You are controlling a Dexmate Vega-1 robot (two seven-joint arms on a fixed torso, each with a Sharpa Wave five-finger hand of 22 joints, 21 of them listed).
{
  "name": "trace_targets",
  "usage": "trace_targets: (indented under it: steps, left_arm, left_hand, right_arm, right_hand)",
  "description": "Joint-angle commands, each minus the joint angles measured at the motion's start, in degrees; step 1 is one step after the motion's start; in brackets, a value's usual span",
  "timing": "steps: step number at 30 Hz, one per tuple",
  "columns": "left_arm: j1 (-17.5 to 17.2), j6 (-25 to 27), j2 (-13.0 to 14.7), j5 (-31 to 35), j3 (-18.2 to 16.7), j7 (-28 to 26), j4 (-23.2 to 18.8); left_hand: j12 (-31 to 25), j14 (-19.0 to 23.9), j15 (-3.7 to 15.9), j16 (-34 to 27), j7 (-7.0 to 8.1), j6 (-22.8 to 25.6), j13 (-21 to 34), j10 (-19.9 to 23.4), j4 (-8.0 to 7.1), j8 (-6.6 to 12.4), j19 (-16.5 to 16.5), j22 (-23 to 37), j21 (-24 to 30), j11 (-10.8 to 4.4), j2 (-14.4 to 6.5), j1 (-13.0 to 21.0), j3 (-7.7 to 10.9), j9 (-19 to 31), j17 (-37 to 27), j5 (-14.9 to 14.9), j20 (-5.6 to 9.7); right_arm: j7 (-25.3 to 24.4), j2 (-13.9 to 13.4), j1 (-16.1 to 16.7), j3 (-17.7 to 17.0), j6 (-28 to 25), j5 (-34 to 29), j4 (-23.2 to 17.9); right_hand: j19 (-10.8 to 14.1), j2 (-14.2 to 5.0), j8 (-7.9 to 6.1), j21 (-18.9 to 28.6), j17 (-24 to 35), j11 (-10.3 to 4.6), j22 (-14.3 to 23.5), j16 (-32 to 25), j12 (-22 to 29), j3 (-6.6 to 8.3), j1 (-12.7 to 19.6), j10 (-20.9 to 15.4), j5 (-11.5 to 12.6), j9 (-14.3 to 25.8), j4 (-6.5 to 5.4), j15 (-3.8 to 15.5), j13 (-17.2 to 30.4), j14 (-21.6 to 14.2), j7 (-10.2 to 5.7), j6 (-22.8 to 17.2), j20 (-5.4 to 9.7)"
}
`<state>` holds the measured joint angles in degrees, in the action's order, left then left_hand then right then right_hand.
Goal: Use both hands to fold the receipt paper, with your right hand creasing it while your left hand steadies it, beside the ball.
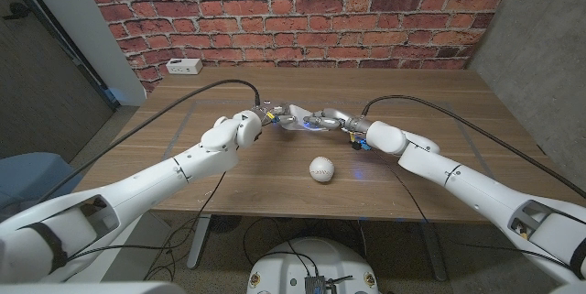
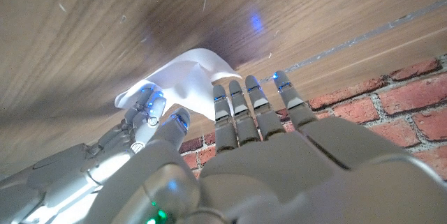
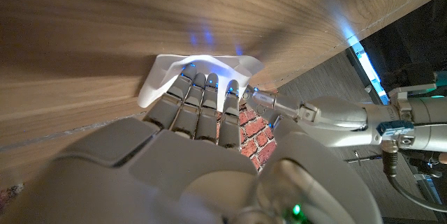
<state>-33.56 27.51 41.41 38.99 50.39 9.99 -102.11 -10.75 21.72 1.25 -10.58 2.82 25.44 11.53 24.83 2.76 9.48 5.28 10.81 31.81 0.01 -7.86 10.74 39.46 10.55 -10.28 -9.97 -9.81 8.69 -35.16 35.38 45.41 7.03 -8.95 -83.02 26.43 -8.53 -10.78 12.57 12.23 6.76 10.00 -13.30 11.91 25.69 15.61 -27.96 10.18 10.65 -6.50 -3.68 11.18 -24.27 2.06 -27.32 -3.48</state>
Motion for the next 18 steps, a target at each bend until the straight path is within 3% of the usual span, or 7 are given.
trace_targets:
  steps: [1,5,8,12,13,16,18]
  left_arm:
    - [-5.95,-7.65,1.99,2.81,-4.54,-18.72,-0.89]
    - [-7.78,-11.93,1.80,4.32,-5.94,-28.21,1.02]
    - [-8.53,-16.17,1.39,5.20,-6.67,-35.66,3.46]
    - [-8.85,-19.72,0.73,6.19,-7.27,-41.59,5.74]
    - [-9.03,-19.29,0.64,6.29,-7.48,-41.17,5.44]
    - [-8.95,-16.14,1.20,6.93,-7.57,-34.52,3.05]
    - [-8.23,-13.43,1.61,6.24,-7.46,-26.38,1.09]
  left_hand:
    - [-0.02,-1.84,-0.05,0.07,1.99,-3.93,0.72,-2.50,0.63,0.19,-1.48,0.23,-0.83,0.13,-0.33,1.28,0.33,0.46,-0.41,0.18,0.30]
    - [-0.54,-1.83,-0.14,-0.78,2.80,-4.80,1.38,-3.31,0.41,0.77,-2.14,0.36,-1.12,0.43,-0.95,1.23,-0.38,0.75,-1.11,0.20,0.67]
    - [-3.46,0.43,-0.38,-3.08,2.13,-2.53,3.47,-1.10,1.30,3.22,-0.50,1.05,-0.08,1.44,-1.50,2.42,-1.63,1.79,-3.32,-0.08,2.26]
    - [-5.36,2.25,-0.98,-4.79,2.43,-2.14,5.03,0.00,2.04,4.19,1.88,1.63,1.45,0.93,-1.67,3.41,-2.51,2.52,-5.23,-0.13,2.53]
    - [-6.70,3.19,-0.66,-5.76,2.60,-1.38,5.94,1.31,2.70,4.93,2.89,1.93,2.23,0.81,-1.50,4.10,-3.04,2.87,-6.36,-0.02,2.68]
    - [-7.08,3.06,-0.85,-6.15,1.87,-0.99,6.61,0.69,2.78,5.38,2.91,2.13,2.56,1.09,-1.47,4.24,-3.60,3.11,-7.27,0.07,2.62]
    - [-8.27,3.77,-0.37,-6.79,-0.16,1.37,7.42,1.53,2.10,6.41,3.31,2.35,3.18,1.45,-1.38,3.55,-4.54,3.27,-8.33,0.09,2.20]
  right_arm:
    - [0.02,0.56,-0.99,1.36,-2.11,-2.46,0.55]
    - [-0.10,0.64,-1.01,1.46,-2.46,-2.61,0.36]
    - [-0.11,0.71,-1.12,1.53,-2.62,-2.68,0.36]
    - [0.04,0.80,-1.26,1.55,-2.83,-2.52,0.31]
    - [-0.04,0.81,-1.28,1.59,-2.83,-2.62,0.27]
    - [0.00,0.92,-1.39,1.59,-2.51,-2.44,0.41]
    - [-0.11,0.94,-1.43,1.57,-2.29,-2.45,0.40]
  right_hand:
    - [0.44,-0.08,-0.44,0.45,0.12,0.09,0.28,-0.36,0.20,0.33,-0.48,-0.47,0.37,0.09,-0.32,-0.06,0.14,-0.82,-0.12,-0.49,-0.20]
    - [0.43,-0.07,-0.45,0.41,0.05,0.04,0.28,-0.30,0.17,0.40,-0.46,-0.48,0.39,0.08,-0.28,-0.08,0.14,-0.87,-0.08,-0.54,-0.22]
    - [0.44,-0.07,-0.45,0.38,-0.01,-0.09,0.28,-0.21,0.12,0.46,-0.46,-0.45,0.40,0.08,-0.26,-0.13,0.14,-0.86,-0.06,-0.58,-0.30]
    - [0.42,-0.06,-0.44,0.34,-0.05,-0.01,0.29,-0.14,0.12,0.49,-0.50,-0.54,0.40,0.07,-0.27,-0.12,0.13,-0.86,-0.10,-0.60,-0.34]
    - [0.42,-0.06,-0.43,0.33,-0.06,0.04,0.29,-0.14,0.11,0.50,-0.50,-0.53,0.40,0.07,-0.26,-0.10,0.13,-0.88,-0.11,-0.59,-0.35]
    - [0.44,-0.06,-0.43,0.31,-0.08,0.06,0.29,-0.10,0.08,0.53,-0.53,-0.54,0.41,0.07,-0.27,-0.14,0.13,-0.90,-0.10,-0.59,-0.38]
    - [0.41,-0.06,-0.42,0.29,-0.11,-0.02,0.29,-0.08,0.07,0.56,-0.52,-0.54,0.41,0.06,-0.25,-0.18,0.13,-0.96,-0.11,-0.59,-0.38]
